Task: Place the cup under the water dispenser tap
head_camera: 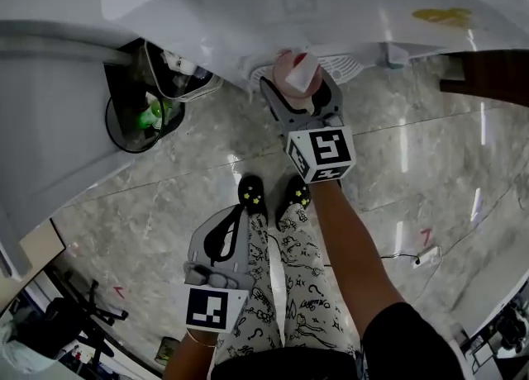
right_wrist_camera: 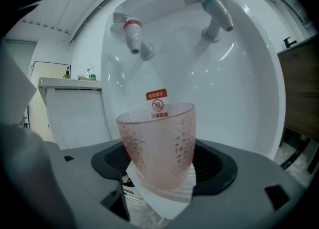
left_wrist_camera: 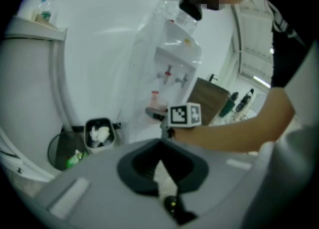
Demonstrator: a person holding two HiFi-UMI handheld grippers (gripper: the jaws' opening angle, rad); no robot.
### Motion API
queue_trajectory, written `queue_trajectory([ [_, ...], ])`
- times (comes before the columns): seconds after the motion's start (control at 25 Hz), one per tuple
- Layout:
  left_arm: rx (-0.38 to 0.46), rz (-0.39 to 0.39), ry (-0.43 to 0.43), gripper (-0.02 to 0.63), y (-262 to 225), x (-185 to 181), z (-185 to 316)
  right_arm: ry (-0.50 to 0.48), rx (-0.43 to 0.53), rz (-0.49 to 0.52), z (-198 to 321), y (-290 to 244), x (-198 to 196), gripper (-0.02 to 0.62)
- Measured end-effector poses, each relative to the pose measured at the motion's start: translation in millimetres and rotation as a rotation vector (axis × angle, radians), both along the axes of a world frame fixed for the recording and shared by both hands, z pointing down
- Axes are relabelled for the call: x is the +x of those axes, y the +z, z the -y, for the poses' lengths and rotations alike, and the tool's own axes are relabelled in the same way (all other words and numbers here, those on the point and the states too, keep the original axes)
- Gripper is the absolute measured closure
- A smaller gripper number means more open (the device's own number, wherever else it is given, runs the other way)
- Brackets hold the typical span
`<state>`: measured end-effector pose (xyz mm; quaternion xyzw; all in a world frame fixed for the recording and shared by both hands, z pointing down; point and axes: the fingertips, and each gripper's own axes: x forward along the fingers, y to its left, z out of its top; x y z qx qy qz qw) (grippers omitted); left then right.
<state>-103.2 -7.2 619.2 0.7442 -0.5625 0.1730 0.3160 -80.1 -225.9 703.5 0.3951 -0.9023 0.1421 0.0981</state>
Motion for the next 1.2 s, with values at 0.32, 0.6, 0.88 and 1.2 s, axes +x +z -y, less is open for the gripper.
queue_trajectory([
  [0.32, -0.039, -0.020, -0.014, 0.615, -1, 2, 0, -0.036, 0.011, -0.077, -3, 6, -11, 0.252],
  [0.6, -0.025, -0.016, -0.011, 0.614, -7, -1, 2, -0.073, -0.062, -0.137, -6, 12, -14, 0.250],
  [0.88, -0.038, -0.015, -0.021, 0.615, -7, 1, -10, -0.108, -0.099, -0.140, -11, 14, -13, 0.250],
  [1.2, -0.026, -0.027, -0.001, 0.614, -9, 5, -16, -0.136, -0.222, -0.094, -18, 28, -10, 0.230],
])
